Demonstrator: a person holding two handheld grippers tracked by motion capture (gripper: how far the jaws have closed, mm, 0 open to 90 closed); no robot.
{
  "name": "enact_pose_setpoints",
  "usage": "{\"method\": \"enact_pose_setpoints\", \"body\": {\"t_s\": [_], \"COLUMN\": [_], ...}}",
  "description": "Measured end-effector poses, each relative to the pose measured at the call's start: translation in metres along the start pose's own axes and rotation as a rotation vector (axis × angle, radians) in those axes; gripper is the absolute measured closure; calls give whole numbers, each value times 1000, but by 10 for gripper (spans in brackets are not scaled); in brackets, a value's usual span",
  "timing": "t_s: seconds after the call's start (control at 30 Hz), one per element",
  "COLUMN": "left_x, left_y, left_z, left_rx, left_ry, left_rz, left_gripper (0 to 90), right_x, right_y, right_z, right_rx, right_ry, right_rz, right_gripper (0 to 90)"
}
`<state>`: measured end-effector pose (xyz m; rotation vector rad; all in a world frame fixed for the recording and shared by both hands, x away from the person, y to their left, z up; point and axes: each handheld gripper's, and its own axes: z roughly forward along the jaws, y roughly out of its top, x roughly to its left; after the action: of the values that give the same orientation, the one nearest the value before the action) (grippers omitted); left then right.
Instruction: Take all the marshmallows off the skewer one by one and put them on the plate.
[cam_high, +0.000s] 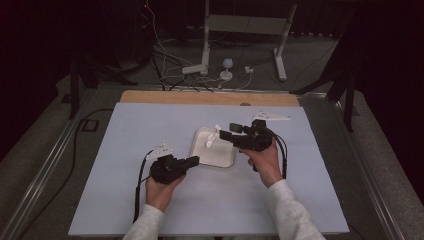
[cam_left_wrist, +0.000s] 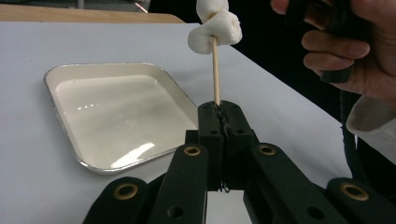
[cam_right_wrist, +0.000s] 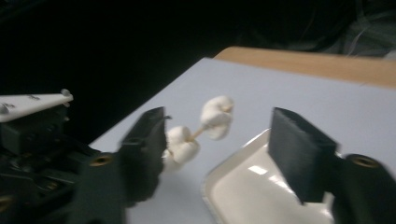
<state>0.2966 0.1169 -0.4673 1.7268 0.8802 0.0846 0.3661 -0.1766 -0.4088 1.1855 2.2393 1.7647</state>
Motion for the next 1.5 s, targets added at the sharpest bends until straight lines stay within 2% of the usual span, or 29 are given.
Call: {"method": "enact_pose_setpoints", "body": {"t_s": [0.1, 0.13, 0.23, 0.27, 0.33, 0.43, 0.7, 1.17, 1.2, 1.23, 1.27, 1.3, 1.33, 1.37, 1.4, 1.5], "left_x": [-1, -3, -6, -6, -6, -6, -7, -9, -9, -8, -4, -4, 0, 2, 3, 3], "left_y": [0, -1, -2, -2, -2, -2, -3, 0, 0, -3, -6, -6, -8, -8, -6, -3], "left_z": [0, 1, 3, 3, 3, 3, 1, -7, -7, -7, -8, -8, -9, -10, -12, -13], "left_rx": [-2, -7, -13, -16, -14, -15, -27, -22, -3, 21, 19, 19, 13, 7, -19, -25], "left_ry": [-5, -14, -23, -29, -32, -31, -20, 15, 36, 59, 62, 62, 57, 61, 57, 62], "left_rz": [10, 25, 44, 49, 57, 66, 97, 150, 164, 177, 157, 157, 129, 118, 103, 99], "left_gripper": [899, 899, 899, 900, 900, 900, 900, 900, 900, 900, 900, 900, 900, 900, 900, 900], "right_x": [-1, -2, -5, -6, -6, -6, 4, 9, 9, 8, 3, 3, -2, -4, -7, -8], "right_y": [1, 1, 1, 0, 0, 1, 8, 15, 15, 16, 20, 20, 24, 27, 31, 28], "right_z": [7, 9, 13, 14, 15, 15, 11, 7, 5, 2, -5, -5, -12, -18, -27, -30], "right_rx": [34, 45, 50, 50, 50, 52, 17, -29, -37, -70, -110, -110, -134, -130, -111, -81], "right_ry": [31, 31, 61, 78, 86, 97, 69, 21, 11, -20, -23, -23, -24, -34, -42, -58], "right_rz": [45, 68, 140, 161, 179, 181, 118, 91, 88, 92, 120, 120, 131, 119, 97, 73], "right_gripper": [501, 533, 611, 665, 720, 740, 770, 790, 795, 799, 801, 801, 801, 799, 795, 788]}}
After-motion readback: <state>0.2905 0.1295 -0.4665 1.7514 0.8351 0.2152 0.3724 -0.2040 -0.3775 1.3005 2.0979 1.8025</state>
